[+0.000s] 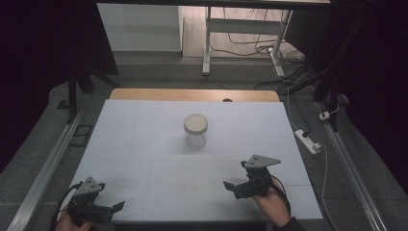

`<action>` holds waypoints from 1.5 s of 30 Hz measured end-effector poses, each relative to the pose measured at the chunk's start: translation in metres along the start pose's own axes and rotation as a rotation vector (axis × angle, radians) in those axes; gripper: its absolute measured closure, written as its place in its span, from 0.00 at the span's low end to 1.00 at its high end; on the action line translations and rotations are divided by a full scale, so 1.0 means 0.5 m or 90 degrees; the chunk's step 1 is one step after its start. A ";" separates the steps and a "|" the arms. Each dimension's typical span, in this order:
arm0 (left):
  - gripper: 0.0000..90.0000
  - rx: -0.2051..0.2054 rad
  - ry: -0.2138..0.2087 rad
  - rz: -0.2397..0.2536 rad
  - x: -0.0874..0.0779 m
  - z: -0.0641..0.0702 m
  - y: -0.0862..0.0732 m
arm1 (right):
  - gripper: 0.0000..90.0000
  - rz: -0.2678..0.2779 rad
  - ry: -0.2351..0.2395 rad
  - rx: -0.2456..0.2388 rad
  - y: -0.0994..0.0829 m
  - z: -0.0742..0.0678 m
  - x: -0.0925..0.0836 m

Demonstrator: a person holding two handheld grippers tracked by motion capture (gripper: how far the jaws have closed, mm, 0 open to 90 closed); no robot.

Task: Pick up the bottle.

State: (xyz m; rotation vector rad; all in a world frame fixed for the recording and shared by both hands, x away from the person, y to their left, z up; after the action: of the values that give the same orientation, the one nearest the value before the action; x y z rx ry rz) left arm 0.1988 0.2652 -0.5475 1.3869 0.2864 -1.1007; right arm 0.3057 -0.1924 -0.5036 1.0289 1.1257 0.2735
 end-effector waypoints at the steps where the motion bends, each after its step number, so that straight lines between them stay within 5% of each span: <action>1: 0.02 0.000 0.000 0.000 0.000 0.000 0.000 | 0.00 -0.002 -0.001 -0.003 0.002 0.001 0.003; 11: 0.02 0.001 0.000 0.000 0.000 0.000 0.000 | 0.00 -0.005 -0.008 0.013 0.025 0.001 0.033; 25: 0.02 0.000 -0.001 0.000 0.001 0.000 0.000 | 0.00 -0.006 -0.019 -0.004 0.062 0.027 0.082; 34: 0.02 0.000 -0.002 -0.001 0.001 -0.001 0.000 | 0.00 -0.020 0.004 -0.026 0.073 0.046 0.122; 45: 0.02 -0.002 -0.005 -0.001 0.001 -0.001 0.000 | 0.02 -0.050 0.011 -0.012 0.097 0.064 0.162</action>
State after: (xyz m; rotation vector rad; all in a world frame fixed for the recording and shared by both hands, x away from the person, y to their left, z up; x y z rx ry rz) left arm 0.1993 0.2657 -0.5479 1.3791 0.2834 -1.1058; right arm 0.3834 -0.1311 -0.5133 0.9650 1.1743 0.2292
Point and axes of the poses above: each handheld gripper's, and its own axes: x roughly forward along the jaws, y roughly out of its top, z roughly to its right, the point moved 3 cm from there along x, roughly forward along the jaws, and after that the axes turned 9 degrees about -x, right-handed, at the moved point
